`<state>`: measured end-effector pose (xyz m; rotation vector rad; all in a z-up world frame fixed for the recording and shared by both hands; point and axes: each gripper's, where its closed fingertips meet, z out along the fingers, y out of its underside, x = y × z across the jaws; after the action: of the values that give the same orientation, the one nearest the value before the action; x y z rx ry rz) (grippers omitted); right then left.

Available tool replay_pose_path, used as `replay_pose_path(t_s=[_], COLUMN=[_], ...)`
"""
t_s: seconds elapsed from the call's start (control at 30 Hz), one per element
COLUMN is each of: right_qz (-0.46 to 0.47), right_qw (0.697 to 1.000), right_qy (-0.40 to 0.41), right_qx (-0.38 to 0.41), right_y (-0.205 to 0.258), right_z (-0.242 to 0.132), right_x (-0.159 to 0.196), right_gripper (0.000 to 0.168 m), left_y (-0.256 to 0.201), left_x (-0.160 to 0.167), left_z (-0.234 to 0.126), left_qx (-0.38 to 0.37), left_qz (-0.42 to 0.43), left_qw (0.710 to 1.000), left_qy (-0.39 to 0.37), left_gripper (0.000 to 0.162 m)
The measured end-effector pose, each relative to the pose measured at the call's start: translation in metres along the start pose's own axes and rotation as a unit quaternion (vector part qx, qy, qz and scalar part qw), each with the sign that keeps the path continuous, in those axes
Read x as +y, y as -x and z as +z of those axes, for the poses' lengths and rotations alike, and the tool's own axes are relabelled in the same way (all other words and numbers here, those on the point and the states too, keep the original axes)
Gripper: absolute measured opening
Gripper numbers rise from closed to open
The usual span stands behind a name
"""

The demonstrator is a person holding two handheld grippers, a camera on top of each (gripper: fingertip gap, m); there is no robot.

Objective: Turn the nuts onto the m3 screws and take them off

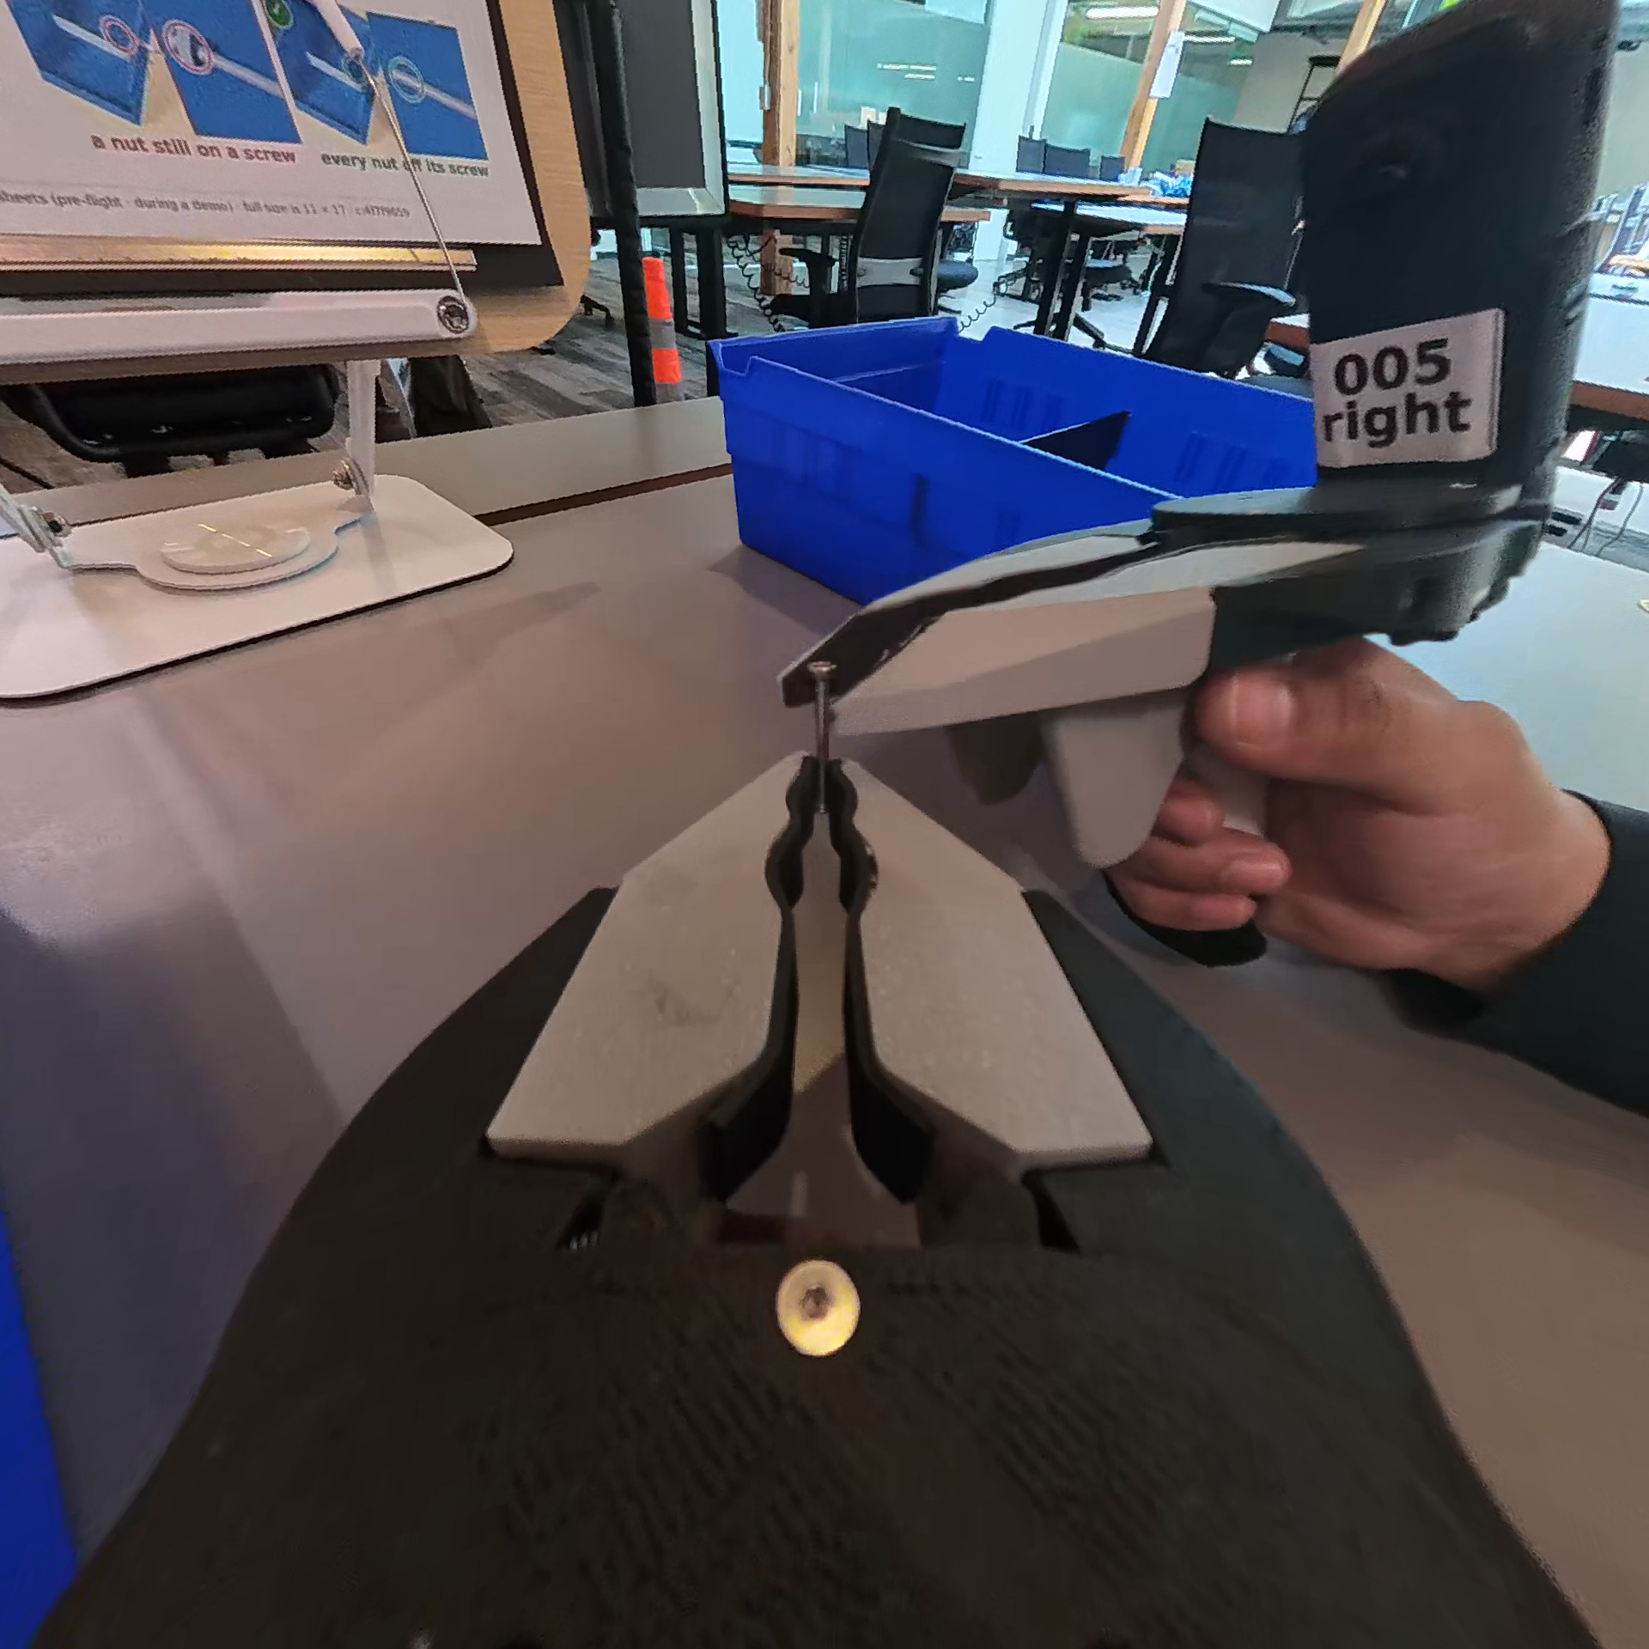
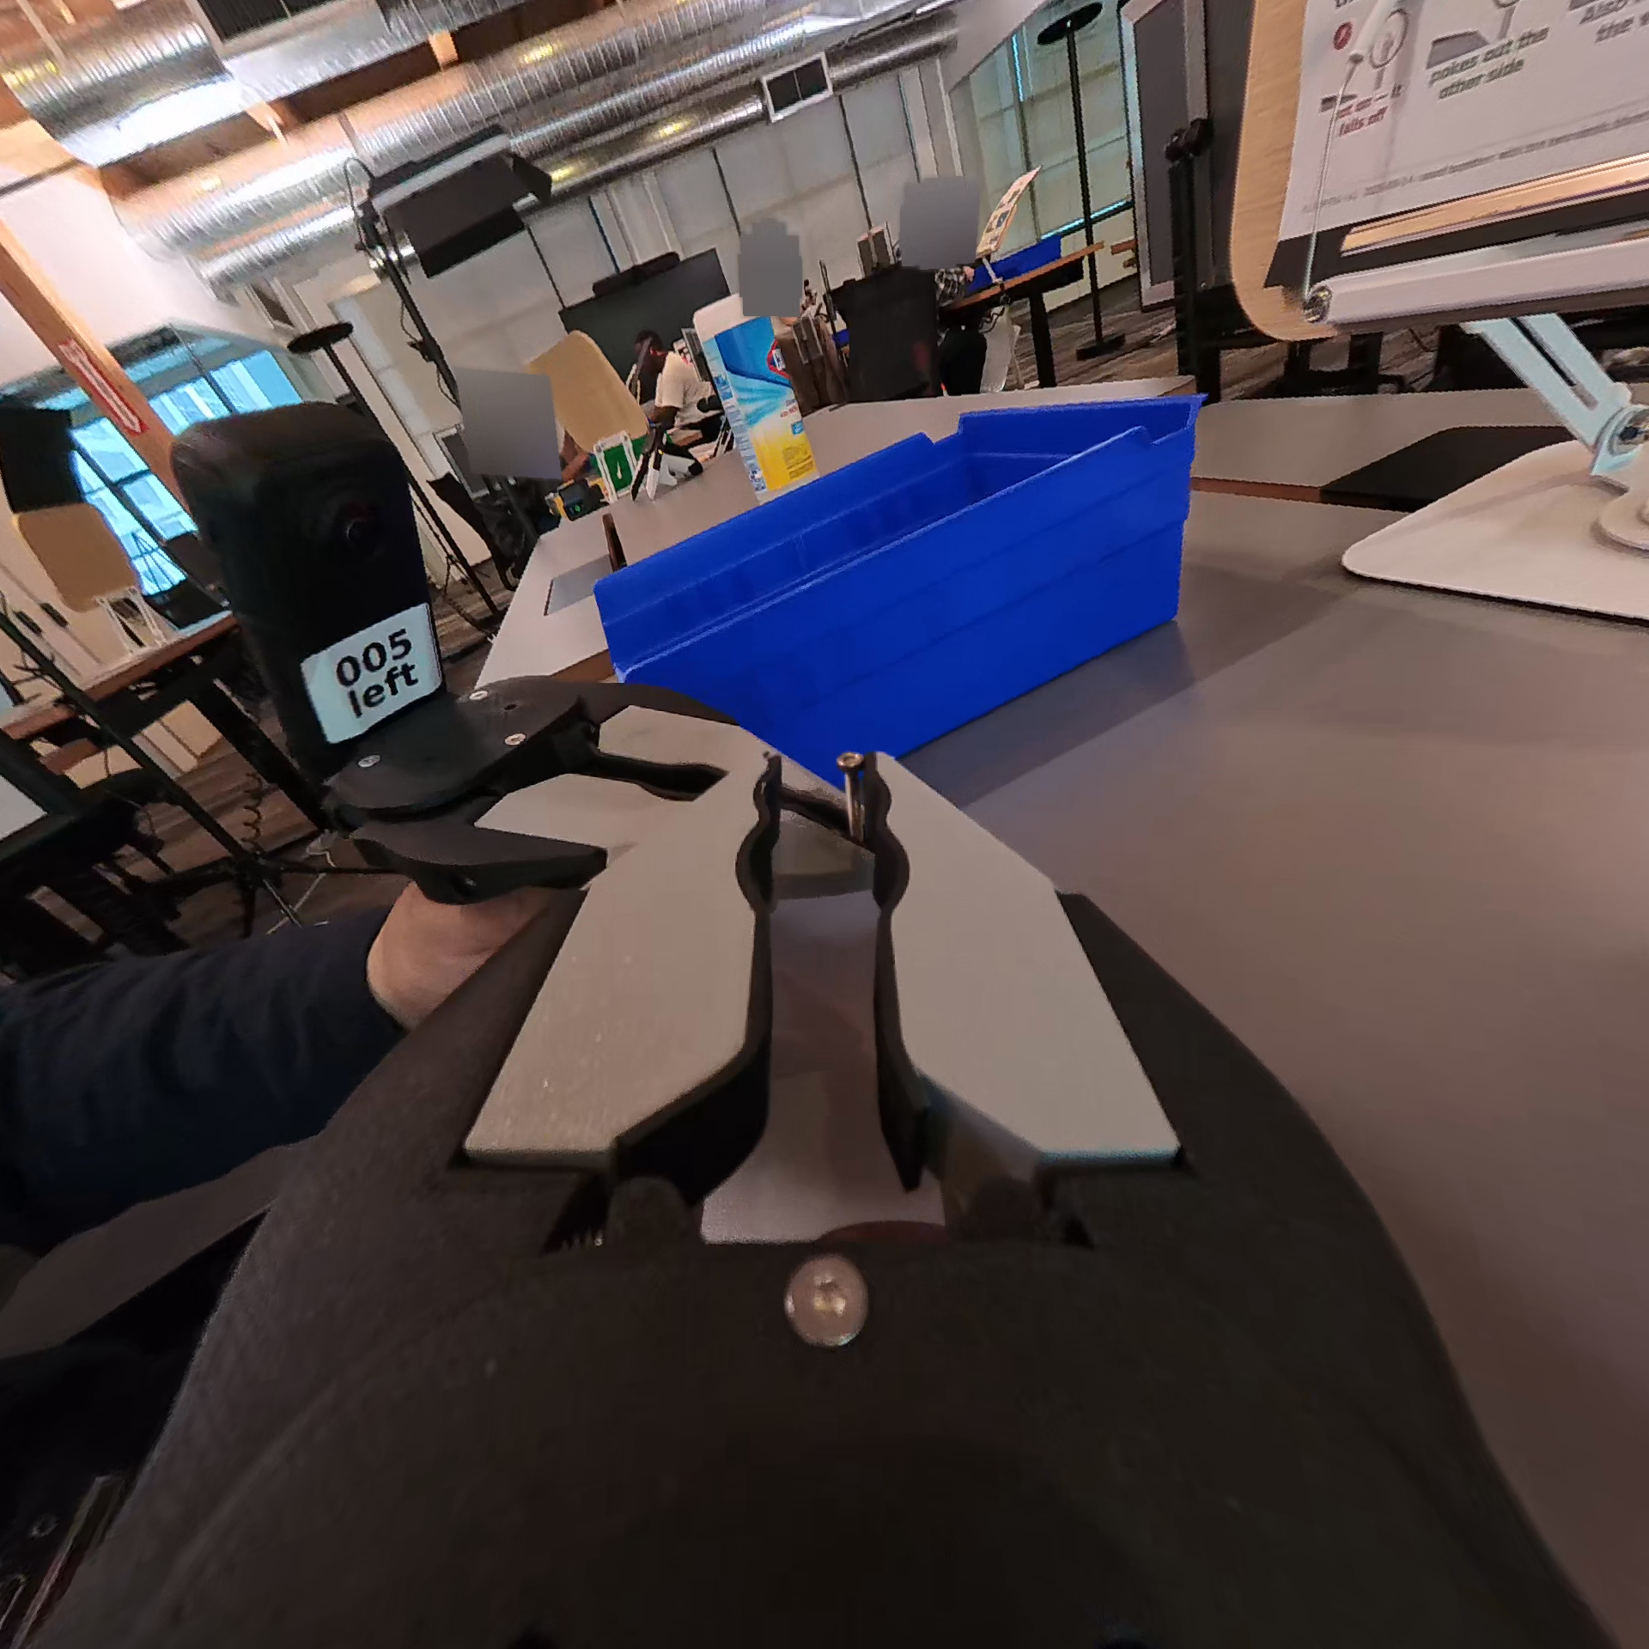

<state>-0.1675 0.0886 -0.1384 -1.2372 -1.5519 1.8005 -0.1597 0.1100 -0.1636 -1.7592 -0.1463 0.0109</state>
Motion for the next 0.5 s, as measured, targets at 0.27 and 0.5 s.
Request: replay_pose_path(t_s=[0.27, 0.5], right_qz=[-0.007, 0.021], right_qw=[1.0, 1.0], right_qy=[0.001, -0.012], right_qx=[0.005, -0.015], right_y=[-0.002, 0.0], right_z=[0.005, 0.002], right_x=[0.002, -0.003], right_gripper=[0.001, 0.001], left_y=[-0.011, -0.013], left_x=[0.001, 0.001], left_z=[0.002, 0.003], left_qx=[0.016, 0.022], left_qz=[0.023, 0.023], left_qw=[1.0, 0.999], left_qy=[0.003, 0.004], left_gripper=[0.0, 0.0])
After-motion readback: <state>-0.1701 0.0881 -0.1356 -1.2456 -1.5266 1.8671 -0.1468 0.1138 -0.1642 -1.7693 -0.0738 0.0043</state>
